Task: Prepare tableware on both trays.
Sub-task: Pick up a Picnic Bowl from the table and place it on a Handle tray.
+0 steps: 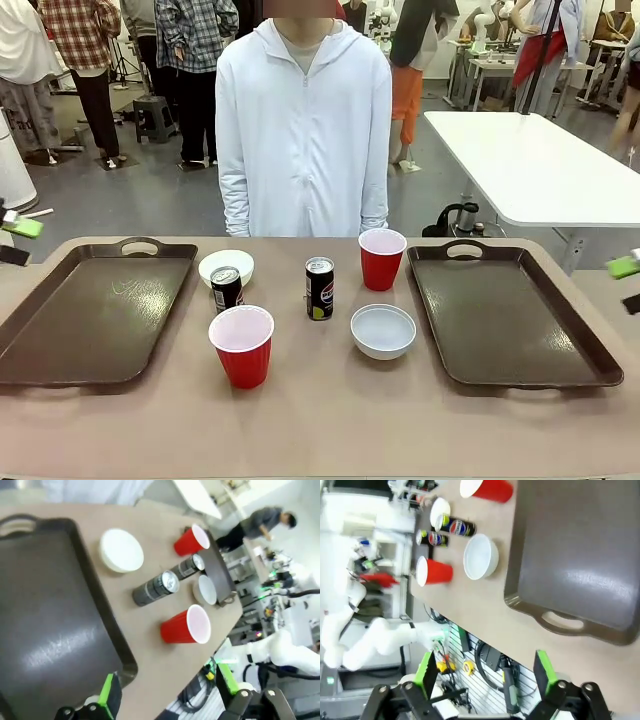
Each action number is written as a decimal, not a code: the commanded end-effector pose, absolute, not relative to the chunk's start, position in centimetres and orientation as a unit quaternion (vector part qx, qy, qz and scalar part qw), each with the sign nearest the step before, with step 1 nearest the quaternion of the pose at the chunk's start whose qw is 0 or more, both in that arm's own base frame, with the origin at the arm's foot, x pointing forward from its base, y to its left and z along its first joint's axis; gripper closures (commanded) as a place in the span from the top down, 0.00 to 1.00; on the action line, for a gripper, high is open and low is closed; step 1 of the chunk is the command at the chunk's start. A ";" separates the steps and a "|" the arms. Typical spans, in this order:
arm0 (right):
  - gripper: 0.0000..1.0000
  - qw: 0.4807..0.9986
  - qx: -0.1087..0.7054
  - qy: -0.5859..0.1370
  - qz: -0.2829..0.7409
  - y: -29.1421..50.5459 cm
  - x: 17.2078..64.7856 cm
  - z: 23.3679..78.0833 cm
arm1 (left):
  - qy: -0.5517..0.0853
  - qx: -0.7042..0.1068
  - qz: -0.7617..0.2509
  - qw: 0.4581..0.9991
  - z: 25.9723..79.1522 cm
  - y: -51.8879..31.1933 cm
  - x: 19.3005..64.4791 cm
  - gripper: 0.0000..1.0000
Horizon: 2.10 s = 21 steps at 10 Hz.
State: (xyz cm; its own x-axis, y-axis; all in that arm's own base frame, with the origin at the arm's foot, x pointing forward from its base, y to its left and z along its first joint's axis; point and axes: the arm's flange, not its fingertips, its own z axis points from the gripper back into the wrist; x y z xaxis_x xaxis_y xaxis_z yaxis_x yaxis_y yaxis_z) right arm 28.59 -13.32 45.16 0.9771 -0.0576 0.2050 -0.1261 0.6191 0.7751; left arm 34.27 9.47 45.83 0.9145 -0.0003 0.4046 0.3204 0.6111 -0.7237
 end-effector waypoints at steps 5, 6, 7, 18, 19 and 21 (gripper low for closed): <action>1.00 0.869 0.479 -0.122 -0.009 -19.5 25.8 44.0 | -0.186 -0.435 -0.018 0.881 43.5 17.4 31.3 1.00; 1.00 0.869 0.481 -0.118 -0.005 -19.7 25.6 43.9 | -0.192 -0.435 -0.014 0.879 43.2 17.5 30.8 1.00; 1.00 0.870 0.480 -0.115 -0.008 -19.7 25.5 43.8 | -0.193 -0.430 -0.009 0.882 43.2 18.0 30.2 1.00; 1.00 0.874 0.473 -0.109 -0.015 -19.3 25.2 43.7 | -0.187 -0.422 -0.009 0.887 44.0 17.6 30.5 1.00; 1.00 0.874 0.473 -0.109 -0.015 -19.3 25.2 43.7 | -0.187 -0.422 -0.009 0.887 44.0 17.6 30.5 1.00; 1.00 0.878 0.467 -0.105 -0.016 -19.3 25.1 43.7 | -0.187 -0.422 -0.009 0.887 44.0 17.6 30.5 1.00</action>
